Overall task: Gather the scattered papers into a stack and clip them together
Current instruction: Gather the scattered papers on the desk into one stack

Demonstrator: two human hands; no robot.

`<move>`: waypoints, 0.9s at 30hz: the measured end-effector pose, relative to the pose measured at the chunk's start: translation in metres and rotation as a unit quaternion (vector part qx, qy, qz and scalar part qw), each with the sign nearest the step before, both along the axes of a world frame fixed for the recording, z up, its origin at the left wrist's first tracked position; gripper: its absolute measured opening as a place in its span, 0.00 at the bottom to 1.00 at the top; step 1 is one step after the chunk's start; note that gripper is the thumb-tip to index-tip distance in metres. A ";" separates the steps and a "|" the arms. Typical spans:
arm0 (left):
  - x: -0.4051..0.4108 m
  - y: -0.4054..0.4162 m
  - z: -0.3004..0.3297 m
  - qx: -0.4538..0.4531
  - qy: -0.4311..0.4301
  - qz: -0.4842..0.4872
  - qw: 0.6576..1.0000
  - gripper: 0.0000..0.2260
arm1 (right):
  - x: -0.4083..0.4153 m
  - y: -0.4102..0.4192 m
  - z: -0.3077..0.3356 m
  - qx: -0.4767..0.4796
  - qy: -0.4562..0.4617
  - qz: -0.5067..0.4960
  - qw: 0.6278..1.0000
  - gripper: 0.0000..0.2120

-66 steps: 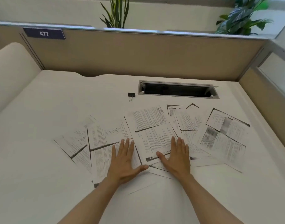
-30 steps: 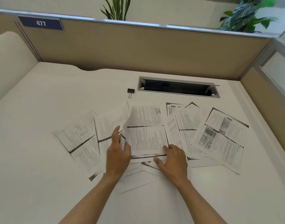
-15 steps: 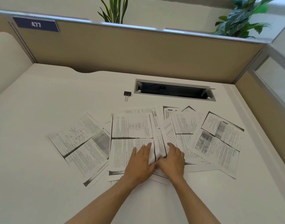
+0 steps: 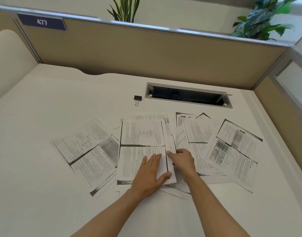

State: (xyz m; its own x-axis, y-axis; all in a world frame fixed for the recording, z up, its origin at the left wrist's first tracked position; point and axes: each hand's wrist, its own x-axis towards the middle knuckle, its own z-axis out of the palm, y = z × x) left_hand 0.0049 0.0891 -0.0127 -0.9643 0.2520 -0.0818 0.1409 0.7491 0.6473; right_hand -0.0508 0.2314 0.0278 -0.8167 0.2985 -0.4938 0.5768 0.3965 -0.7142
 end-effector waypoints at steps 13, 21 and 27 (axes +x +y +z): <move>0.007 -0.040 0.002 0.090 0.017 0.034 0.995 0.25 | 0.007 0.017 -0.008 -0.004 0.022 0.052 0.998 0.23; 0.011 -0.114 -0.002 -0.052 0.031 0.536 0.842 0.29 | 0.013 0.010 -0.011 -0.022 0.048 0.047 0.998 0.23; 0.002 -0.143 0.003 0.009 -0.050 0.593 0.803 0.39 | 0.012 0.006 -0.011 -0.032 0.076 -0.009 0.997 0.22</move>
